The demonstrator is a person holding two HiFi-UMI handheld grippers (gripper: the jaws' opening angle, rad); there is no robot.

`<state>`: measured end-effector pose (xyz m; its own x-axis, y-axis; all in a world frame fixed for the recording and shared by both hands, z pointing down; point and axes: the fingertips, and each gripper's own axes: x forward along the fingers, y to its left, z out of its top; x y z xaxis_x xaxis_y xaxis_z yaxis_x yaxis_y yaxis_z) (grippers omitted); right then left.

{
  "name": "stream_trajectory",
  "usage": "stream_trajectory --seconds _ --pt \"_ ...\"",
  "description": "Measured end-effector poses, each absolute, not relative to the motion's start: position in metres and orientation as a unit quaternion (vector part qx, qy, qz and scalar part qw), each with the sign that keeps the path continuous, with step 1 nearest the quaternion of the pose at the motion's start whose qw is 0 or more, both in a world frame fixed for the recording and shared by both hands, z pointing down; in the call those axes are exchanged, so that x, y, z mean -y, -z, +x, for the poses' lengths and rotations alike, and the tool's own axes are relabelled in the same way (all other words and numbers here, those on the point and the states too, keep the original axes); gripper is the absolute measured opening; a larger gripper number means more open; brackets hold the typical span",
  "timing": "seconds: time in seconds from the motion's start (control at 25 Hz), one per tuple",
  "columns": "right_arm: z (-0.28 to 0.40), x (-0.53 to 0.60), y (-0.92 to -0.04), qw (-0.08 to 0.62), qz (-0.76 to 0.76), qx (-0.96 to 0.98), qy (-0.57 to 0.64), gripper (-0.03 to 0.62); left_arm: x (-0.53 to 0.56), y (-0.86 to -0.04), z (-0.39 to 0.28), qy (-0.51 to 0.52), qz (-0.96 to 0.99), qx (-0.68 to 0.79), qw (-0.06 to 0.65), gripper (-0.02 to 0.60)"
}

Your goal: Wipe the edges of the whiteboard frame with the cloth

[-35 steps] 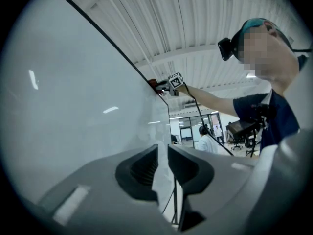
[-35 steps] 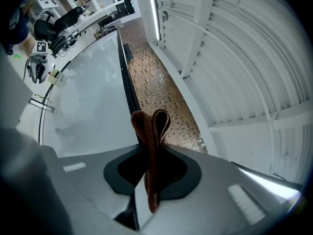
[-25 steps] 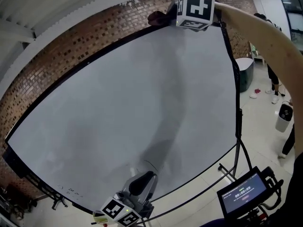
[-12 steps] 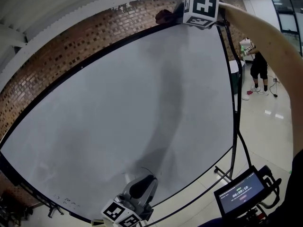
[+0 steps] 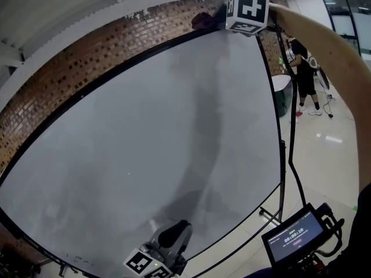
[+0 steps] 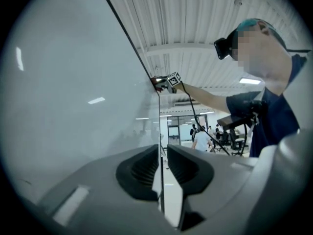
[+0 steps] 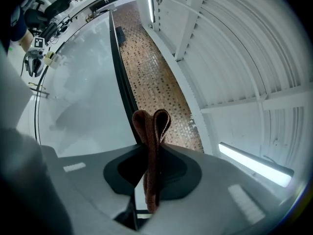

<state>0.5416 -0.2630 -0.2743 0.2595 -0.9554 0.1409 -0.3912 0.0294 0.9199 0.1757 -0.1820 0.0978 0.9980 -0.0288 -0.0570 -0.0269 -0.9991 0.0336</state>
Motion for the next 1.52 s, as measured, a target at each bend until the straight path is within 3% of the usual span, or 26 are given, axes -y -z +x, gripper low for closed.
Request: stream_trajectory --seconds 0.32,0.52,0.84,1.0,1.24,1.4,1.52 --pt "0.521 0.261 0.313 0.499 0.6 0.546 0.303 0.058 0.159 -0.057 0.187 0.025 0.999 0.015 0.029 0.057" --pt "0.509 0.263 0.312 0.547 0.582 0.52 0.302 0.058 0.157 -0.056 0.186 0.034 0.999 0.013 0.027 0.057" --pt "0.6 0.226 0.343 0.529 0.592 0.536 0.286 0.058 0.117 -0.028 0.25 0.011 0.998 0.041 0.039 0.057" --pt "0.601 0.23 0.327 0.466 0.616 0.576 0.266 0.058 0.129 -0.041 0.249 0.01 0.999 0.034 0.032 0.057" --pt "0.492 0.263 0.309 0.286 0.623 0.689 0.236 0.058 0.157 -0.063 0.193 0.028 0.999 0.025 0.02 0.057" --pt "0.547 0.241 0.275 0.117 0.607 0.767 0.175 0.058 0.137 -0.059 0.245 -0.005 1.0 0.026 -0.007 0.057" --pt "0.602 0.222 0.255 0.053 0.594 0.788 0.154 0.058 0.112 -0.05 0.291 -0.037 0.999 0.02 -0.018 0.057"
